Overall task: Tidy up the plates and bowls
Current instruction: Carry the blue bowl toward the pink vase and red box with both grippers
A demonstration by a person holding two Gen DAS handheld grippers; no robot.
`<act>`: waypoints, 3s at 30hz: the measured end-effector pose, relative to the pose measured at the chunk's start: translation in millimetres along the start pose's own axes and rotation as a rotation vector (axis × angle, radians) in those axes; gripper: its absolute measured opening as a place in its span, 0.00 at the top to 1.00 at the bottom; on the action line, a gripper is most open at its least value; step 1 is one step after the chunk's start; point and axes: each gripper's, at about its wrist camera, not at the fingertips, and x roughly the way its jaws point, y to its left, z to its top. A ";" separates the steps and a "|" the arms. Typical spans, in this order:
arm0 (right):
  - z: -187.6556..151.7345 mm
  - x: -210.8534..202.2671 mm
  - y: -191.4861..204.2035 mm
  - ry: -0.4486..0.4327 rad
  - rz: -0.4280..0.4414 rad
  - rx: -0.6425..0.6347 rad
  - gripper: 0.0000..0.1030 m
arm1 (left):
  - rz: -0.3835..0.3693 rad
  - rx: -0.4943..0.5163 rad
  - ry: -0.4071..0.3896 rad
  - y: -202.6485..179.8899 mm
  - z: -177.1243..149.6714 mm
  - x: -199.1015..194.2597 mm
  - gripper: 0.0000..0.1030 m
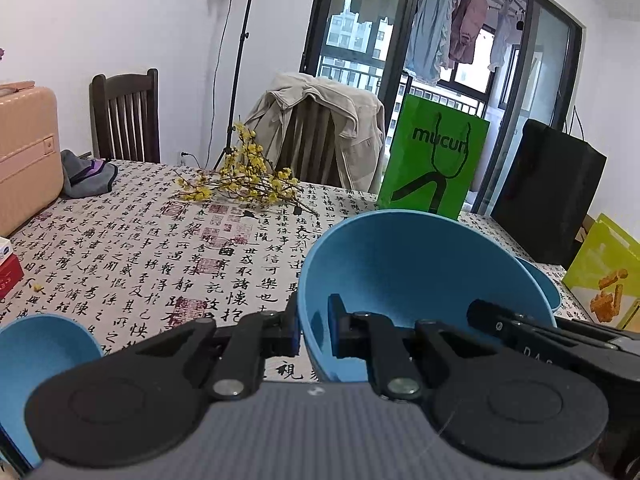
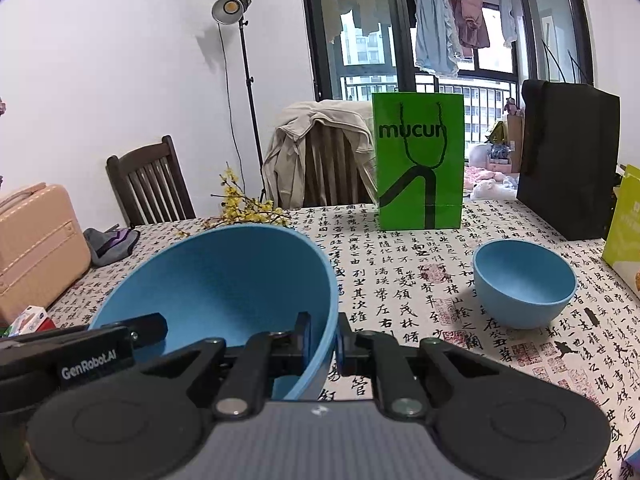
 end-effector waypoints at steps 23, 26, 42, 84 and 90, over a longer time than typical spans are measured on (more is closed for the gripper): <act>-2.8 -5.2 36.0 -0.024 0.044 -0.027 0.88 | 0.025 -0.028 -0.039 32.3 -3.0 -23.3 0.88; -2.4 -4.9 42.8 -0.026 0.056 -0.035 0.88 | 0.031 -0.038 -0.050 39.0 -2.1 -26.3 0.88; -3.1 -6.1 80.6 -0.032 0.113 -0.080 0.88 | 0.057 -0.072 -0.078 75.1 -1.6 -42.4 0.88; -5.3 -3.7 165.4 -0.042 0.209 -0.173 0.88 | 0.121 -0.153 -0.158 152.0 -5.4 -75.6 0.88; -7.7 -3.4 174.5 -0.038 0.224 -0.185 0.87 | 0.130 -0.163 -0.164 160.3 -8.4 -79.3 0.88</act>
